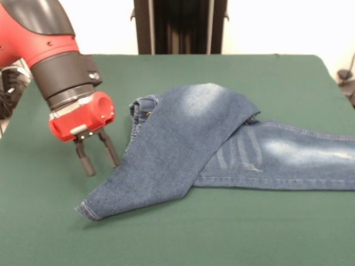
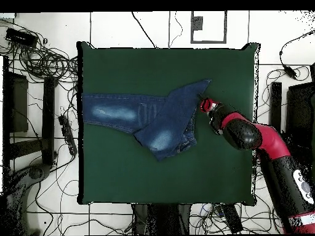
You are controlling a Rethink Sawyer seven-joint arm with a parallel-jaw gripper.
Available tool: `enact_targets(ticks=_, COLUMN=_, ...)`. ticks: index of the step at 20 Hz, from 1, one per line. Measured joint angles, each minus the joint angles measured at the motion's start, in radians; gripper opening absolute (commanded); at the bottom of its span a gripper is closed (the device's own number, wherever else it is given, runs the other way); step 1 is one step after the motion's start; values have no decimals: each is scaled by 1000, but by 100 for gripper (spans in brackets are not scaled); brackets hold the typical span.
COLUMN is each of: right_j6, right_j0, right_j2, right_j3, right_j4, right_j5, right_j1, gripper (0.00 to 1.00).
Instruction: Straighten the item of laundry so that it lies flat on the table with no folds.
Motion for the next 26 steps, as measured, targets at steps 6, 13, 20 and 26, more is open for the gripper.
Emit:
enact_targets(ticks=6, right_j6=-71, right_j0=-27, right_j2=7, right_j3=-38, right_j4=17, right_j5=23, right_j1=26, gripper=100)
enact_targets(ticks=13, right_j6=-242, right_j0=-43, right_j2=16, right_j3=-85, right_j4=49, right_j5=54, right_j1=100, gripper=100)
enact_targets(ticks=20, right_j6=-344, right_j0=-42, right_j2=20, right_j3=-88, right_j4=92, right_j5=58, right_j1=158, gripper=100)
enact_targets(ticks=26, right_j6=-344, right_j0=-39, right_j2=21, right_j3=-88, right_j4=112, right_j5=59, right_j1=167, gripper=100)
